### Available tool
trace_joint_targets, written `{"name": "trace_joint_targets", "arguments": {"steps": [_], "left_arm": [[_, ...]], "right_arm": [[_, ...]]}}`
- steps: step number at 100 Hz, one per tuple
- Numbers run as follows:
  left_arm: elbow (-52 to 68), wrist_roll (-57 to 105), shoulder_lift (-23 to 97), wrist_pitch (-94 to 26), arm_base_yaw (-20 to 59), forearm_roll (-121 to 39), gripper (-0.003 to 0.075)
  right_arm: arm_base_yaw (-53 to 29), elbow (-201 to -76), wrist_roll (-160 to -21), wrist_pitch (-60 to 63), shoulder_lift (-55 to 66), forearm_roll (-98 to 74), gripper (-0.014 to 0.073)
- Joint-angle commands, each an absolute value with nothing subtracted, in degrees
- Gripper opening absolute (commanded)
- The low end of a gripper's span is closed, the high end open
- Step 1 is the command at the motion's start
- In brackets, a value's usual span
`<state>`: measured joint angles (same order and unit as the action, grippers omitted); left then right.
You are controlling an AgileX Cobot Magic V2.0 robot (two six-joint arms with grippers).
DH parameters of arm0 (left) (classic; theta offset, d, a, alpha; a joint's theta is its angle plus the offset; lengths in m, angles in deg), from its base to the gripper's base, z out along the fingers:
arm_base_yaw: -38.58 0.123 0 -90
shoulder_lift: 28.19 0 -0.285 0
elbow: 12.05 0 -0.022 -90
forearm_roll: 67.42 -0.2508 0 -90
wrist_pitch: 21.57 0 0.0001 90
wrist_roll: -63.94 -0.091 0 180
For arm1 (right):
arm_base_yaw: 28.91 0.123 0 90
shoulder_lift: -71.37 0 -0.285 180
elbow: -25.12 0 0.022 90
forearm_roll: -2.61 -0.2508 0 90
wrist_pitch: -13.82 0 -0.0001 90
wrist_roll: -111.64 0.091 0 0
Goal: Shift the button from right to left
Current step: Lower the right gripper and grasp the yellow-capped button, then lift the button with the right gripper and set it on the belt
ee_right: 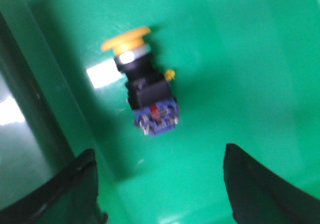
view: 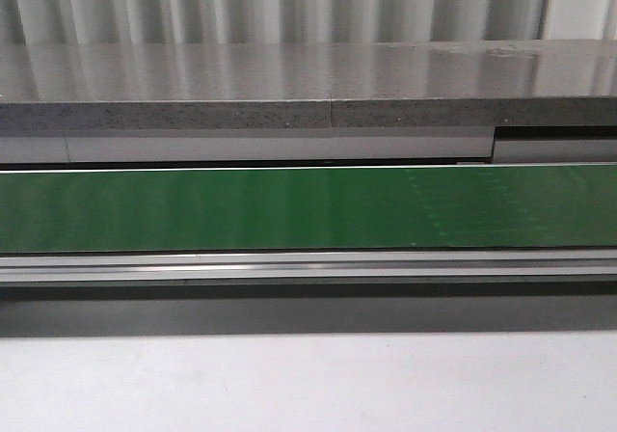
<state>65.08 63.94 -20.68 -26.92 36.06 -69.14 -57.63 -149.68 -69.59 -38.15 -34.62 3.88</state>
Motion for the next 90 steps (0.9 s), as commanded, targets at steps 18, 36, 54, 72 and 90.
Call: {"name": "trace_joint_targets", "arguments": {"steps": [18, 36, 54, 72, 90], "left_arm": [[66.45, 63.94, -21.68, -22.34, 36.33, -68.71, -0.002], [66.45, 63.94, -21.68, -22.34, 36.33, -68.71, -0.002], [66.45, 63.94, -21.68, -22.34, 36.33, -68.71, -0.002], [66.45, 63.94, -21.68, -22.34, 36.33, -68.71, -0.002], [66.45, 63.94, -21.68, -22.34, 36.33, -68.71, -0.002]], "right_arm": [[-57.99, -155.52, -80.21, -38.92, -38.1, 3.49, 0.053], [-57.99, -155.52, -84.0, -38.99, -41.07, 2.61, 0.053], [-57.99, -155.52, -84.01, -38.85, -44.35, 2.61, 0.053], [-57.99, -155.52, -84.06, -38.33, -46.2, 2.61, 0.0386], [-57.99, -155.52, -84.06, -37.75, -45.94, 2.61, 0.0143]]}}
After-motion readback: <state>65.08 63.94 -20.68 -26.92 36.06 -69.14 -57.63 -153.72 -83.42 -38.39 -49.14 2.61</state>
